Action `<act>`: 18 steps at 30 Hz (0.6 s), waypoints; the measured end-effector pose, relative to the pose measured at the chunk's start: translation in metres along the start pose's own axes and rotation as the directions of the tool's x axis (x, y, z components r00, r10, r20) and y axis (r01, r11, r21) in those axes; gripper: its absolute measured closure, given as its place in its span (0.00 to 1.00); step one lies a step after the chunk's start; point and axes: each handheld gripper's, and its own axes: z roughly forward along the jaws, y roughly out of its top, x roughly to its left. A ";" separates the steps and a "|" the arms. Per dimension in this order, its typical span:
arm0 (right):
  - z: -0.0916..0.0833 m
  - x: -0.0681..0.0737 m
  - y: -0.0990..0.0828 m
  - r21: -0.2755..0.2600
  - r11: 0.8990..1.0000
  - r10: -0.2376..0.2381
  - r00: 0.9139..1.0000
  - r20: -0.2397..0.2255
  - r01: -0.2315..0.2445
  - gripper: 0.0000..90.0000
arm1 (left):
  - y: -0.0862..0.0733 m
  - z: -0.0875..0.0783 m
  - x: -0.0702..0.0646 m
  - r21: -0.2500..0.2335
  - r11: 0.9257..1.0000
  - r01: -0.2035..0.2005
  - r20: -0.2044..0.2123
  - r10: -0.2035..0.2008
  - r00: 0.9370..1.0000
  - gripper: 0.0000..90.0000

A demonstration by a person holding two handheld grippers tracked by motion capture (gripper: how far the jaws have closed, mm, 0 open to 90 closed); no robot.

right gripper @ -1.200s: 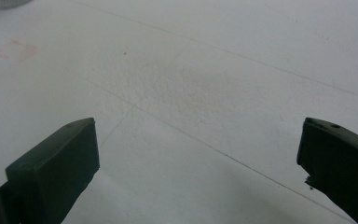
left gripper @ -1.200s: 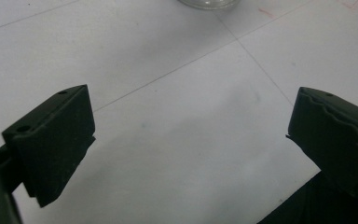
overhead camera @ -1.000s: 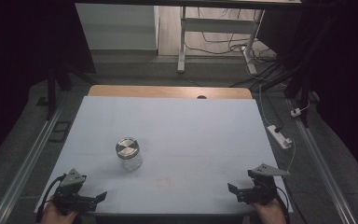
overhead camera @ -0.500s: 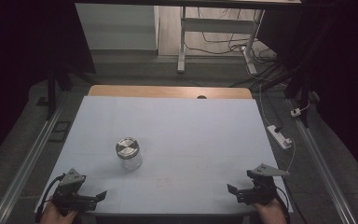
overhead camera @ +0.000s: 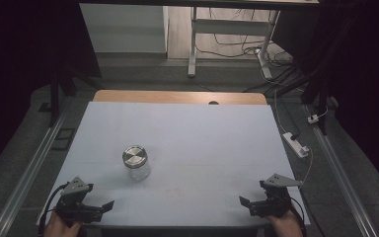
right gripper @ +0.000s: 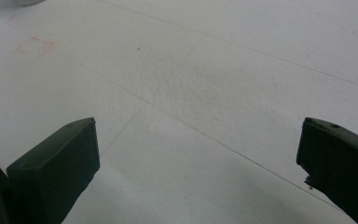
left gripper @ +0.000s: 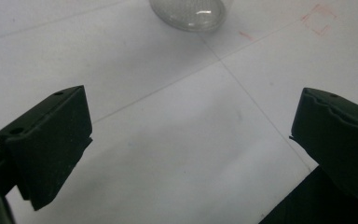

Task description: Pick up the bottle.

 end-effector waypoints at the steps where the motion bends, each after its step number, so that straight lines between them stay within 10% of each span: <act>1: 0.000 0.000 0.000 0.001 1.000 -0.001 1.000 0.000 0.001 0.00 | 0.001 0.000 0.000 -0.003 1.000 -0.002 0.004 0.002 1.000 0.00; 18: 0.002 0.002 0.001 0.023 0.999 -0.026 1.000 -0.010 0.026 0.00 | 0.015 0.011 0.003 -0.074 0.996 -0.053 0.076 0.058 0.995 0.01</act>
